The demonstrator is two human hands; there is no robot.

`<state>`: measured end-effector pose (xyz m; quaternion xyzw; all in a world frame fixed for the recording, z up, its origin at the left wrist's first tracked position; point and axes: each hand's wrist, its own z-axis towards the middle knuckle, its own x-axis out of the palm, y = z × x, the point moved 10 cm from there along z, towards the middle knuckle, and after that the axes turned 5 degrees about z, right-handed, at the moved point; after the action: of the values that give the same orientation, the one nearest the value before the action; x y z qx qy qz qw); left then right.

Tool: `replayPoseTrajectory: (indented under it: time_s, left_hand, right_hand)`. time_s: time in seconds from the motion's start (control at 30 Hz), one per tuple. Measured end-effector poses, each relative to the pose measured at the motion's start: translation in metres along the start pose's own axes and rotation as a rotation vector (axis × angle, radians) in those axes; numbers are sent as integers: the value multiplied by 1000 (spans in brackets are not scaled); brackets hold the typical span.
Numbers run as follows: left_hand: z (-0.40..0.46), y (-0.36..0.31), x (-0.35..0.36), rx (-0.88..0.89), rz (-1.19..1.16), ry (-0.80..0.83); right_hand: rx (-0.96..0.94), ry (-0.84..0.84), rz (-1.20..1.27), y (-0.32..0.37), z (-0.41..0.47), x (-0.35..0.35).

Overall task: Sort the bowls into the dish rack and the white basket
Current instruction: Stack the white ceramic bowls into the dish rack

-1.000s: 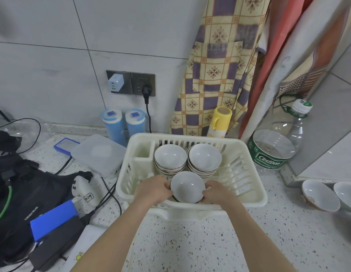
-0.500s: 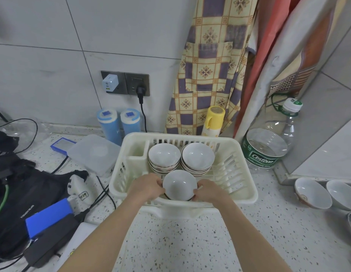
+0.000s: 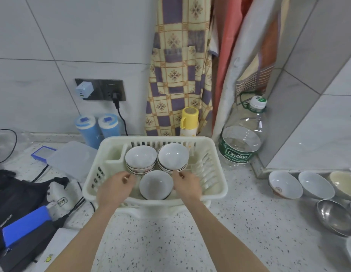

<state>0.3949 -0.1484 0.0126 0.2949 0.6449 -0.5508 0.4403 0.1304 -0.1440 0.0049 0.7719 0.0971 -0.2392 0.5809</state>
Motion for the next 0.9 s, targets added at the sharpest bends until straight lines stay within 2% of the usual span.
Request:
replayPoseTrajectory:
  time_s: [0.1, 0.23, 0.33, 0.4, 0.53, 0.73, 0.9]
  left_hand:
    - [-12, -9, -12, -33, -285, -114]
    - [-44, -49, -13, -52, -845, -212]
    - [-75, -90, 4, -34, -1048, -185]
    - [-93, -119, 22, -6, -1090, -142]
    - [-125, -172, 76, 15, -1085, 38]
    - [-169, -248, 164, 38, -982, 286]
    - [-211, -302, 232, 75, -860, 545]
  right_hand:
    - [-81, 121, 227, 6, -7, -3]
    - [-32, 213, 679, 2, -17, -28]
    - [-25, 198, 812, -13, -25, -66]
    - [-10, 163, 829, -41, -32, -98]
    - [145, -76, 856, -130, -46, -170]
    - [609, -586, 1056, -281, -93, -262]
    - [748, -872, 1136, -345, -136, -311]
